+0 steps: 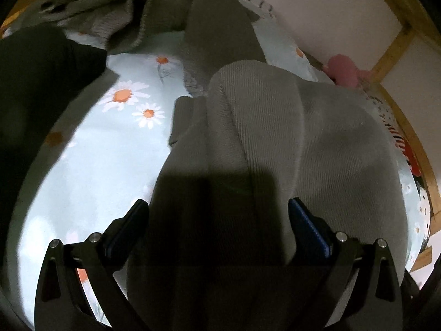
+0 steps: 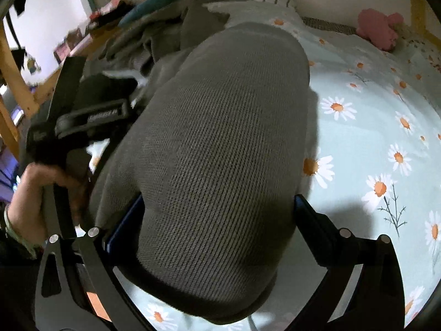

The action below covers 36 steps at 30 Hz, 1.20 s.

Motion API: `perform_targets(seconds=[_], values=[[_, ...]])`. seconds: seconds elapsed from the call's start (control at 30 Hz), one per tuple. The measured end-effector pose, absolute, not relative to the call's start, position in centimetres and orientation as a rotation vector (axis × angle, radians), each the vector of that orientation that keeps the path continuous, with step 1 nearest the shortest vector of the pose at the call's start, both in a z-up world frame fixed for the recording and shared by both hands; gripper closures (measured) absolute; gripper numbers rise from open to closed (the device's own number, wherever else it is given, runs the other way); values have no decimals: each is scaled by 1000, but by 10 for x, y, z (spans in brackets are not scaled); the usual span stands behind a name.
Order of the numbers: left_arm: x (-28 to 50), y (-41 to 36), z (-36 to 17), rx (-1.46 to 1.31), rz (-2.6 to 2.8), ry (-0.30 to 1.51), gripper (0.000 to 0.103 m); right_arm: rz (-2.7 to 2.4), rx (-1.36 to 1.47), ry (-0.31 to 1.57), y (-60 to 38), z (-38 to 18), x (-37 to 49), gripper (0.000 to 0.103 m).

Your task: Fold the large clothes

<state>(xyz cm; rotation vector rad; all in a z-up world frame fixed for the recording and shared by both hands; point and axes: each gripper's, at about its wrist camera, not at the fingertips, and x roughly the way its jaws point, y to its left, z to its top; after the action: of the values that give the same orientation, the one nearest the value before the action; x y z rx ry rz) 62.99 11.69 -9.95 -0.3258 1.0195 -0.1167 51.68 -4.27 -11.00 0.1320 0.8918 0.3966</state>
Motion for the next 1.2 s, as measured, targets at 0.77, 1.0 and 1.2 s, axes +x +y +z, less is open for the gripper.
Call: perform_targets(seconds=[0.77, 1.0, 1.2], values=[[539, 139, -124, -442, -245, 1031, 4, 816, 1042, 1132, -120, -189, 600, 2], [535, 140, -124, -439, -274, 1037, 4, 819, 1073, 1122, -111, -186, 599, 2], [536, 142, -126, -424, -296, 1051, 4, 772, 1184, 1240, -122, -189, 601, 2]])
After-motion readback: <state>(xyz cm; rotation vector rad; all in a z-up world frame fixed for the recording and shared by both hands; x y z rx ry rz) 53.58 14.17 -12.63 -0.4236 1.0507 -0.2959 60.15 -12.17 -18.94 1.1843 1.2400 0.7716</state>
